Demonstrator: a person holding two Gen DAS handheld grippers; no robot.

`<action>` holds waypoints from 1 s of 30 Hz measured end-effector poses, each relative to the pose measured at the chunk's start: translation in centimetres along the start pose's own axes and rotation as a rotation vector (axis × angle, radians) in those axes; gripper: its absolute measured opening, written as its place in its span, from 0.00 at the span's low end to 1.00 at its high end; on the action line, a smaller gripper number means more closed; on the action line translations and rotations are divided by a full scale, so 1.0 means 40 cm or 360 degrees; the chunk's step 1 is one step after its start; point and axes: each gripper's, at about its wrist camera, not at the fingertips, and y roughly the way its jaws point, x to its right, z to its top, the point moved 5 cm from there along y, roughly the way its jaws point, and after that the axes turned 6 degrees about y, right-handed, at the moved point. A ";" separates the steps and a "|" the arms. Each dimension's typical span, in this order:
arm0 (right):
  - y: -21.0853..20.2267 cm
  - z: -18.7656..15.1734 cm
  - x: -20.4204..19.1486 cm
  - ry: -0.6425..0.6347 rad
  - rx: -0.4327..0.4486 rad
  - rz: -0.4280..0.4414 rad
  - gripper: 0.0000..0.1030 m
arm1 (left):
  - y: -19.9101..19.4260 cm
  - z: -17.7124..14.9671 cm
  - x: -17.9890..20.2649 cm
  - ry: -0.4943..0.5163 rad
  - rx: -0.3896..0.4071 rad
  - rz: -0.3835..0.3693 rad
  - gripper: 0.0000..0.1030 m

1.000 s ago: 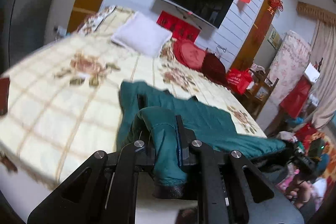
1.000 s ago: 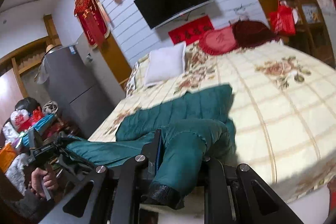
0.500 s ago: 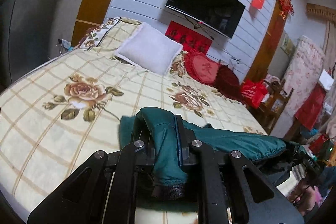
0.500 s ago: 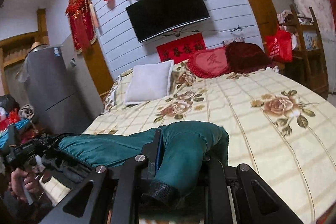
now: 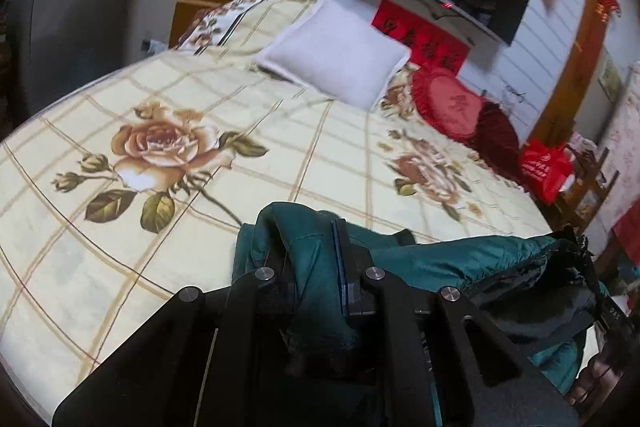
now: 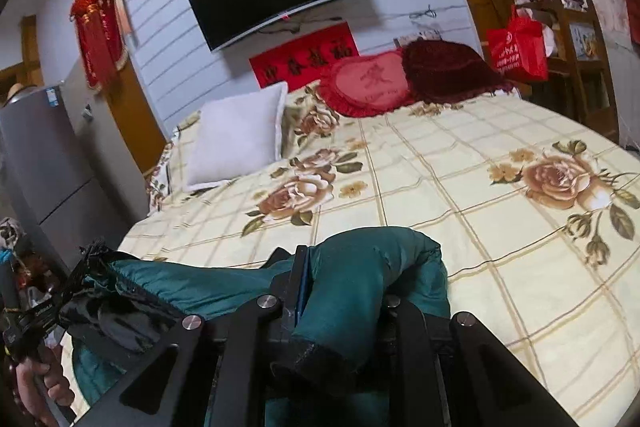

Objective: Fold large clothes

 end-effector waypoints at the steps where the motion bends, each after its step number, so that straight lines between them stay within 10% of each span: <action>1: 0.018 0.000 0.004 0.0006 -0.0011 -0.0003 0.16 | 0.014 -0.003 -0.002 -0.0004 -0.0011 0.0009 0.12; 14: 0.185 -0.062 0.048 -0.0002 -0.0219 -0.0069 0.20 | 0.135 -0.063 0.005 0.0104 -0.0156 0.0101 0.15; 30: 0.138 -0.050 0.086 0.0325 -0.0269 0.0127 0.33 | 0.097 -0.014 -0.001 0.0026 -0.0217 -0.0048 0.23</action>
